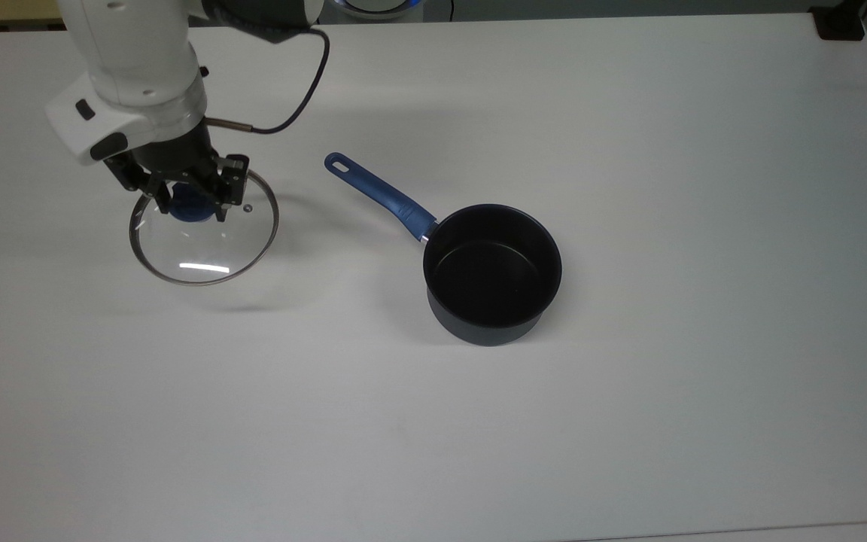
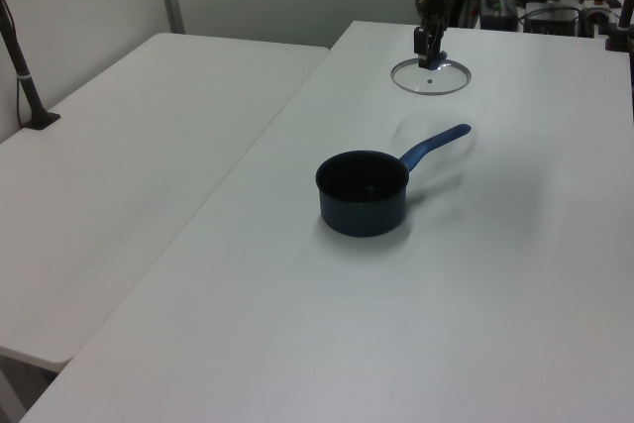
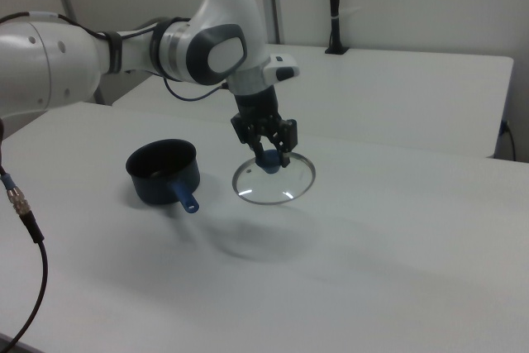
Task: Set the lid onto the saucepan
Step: 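Lift the glass lid and carry it over the saucepan rim, then lower the lid onto the saucepan rim and open the gripper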
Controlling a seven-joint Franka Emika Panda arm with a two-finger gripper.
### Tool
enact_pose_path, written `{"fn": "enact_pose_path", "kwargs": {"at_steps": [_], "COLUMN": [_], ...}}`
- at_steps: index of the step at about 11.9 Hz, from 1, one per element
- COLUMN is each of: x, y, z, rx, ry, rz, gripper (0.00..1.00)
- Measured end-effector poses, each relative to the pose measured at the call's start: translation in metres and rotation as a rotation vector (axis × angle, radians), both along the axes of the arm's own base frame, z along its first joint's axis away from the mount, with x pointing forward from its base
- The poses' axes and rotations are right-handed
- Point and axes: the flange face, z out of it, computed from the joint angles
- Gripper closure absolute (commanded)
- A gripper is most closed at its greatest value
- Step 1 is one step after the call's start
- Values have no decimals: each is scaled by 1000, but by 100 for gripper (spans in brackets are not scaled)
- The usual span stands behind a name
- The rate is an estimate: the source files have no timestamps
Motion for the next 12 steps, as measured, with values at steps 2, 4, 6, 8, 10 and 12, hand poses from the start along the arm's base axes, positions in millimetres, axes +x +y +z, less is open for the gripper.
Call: {"fn": "enact_pose_path", "kwargs": {"at_steps": [2,4,6,8,10,12], "x": [4,10,11,9,8,6], "y": [32,93,166,222,261,292], "z": [8,16,19,19,8,-6], "rx": [-3,-9,-7,-7,-14,-23], "ry": [8,-5,-18,-28,-18,-5], "rz": [38,71,116,157,193,211], "gripper": [54,54,54,54,54,54]}}
